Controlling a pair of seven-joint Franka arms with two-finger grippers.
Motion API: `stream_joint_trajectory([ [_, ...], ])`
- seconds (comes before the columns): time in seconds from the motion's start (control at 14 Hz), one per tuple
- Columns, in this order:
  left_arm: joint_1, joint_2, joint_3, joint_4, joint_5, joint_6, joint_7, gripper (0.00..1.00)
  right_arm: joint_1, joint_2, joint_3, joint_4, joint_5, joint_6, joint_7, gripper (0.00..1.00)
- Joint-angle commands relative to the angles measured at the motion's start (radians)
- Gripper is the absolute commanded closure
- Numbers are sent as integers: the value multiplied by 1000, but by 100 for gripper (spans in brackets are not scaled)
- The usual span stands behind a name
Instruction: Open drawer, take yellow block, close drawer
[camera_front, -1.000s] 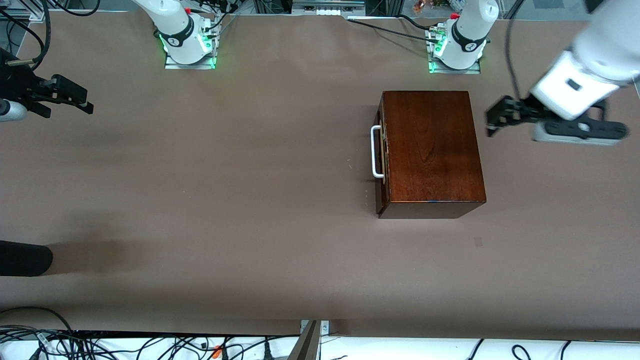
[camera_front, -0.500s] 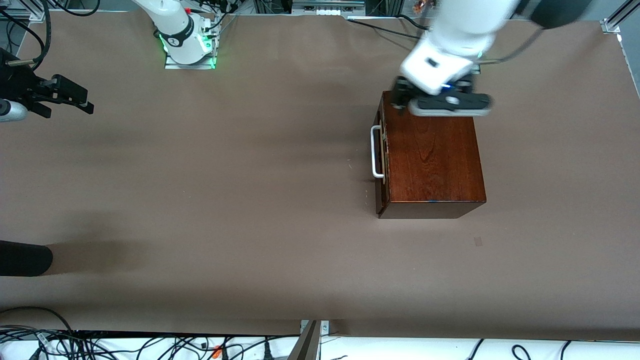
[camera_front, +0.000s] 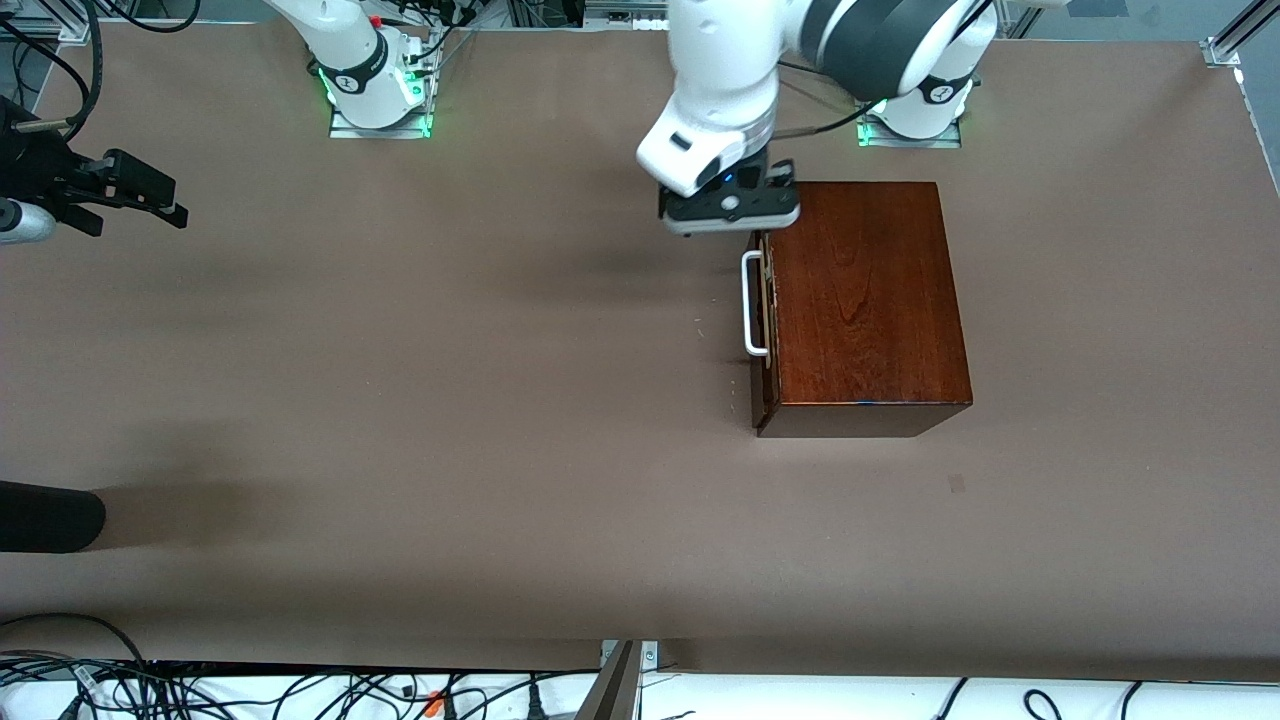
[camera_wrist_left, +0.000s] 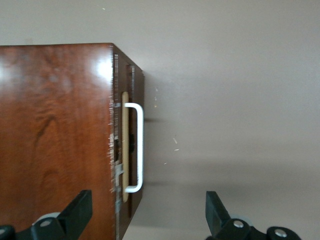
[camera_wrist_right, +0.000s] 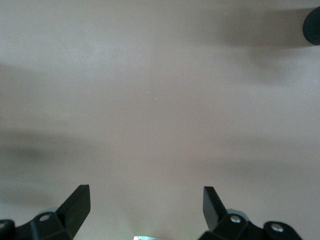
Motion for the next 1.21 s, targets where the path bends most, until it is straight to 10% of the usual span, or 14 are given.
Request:
stream_joint_trajectory([
  [0.0, -8, 63, 8, 29, 50, 34, -9, 0, -8, 1, 4, 11, 18, -14, 3, 0],
  [1.14, -9, 194, 12, -128, 217, 163, -77, 0, -10, 4, 3, 11, 16, -3, 3, 0],
])
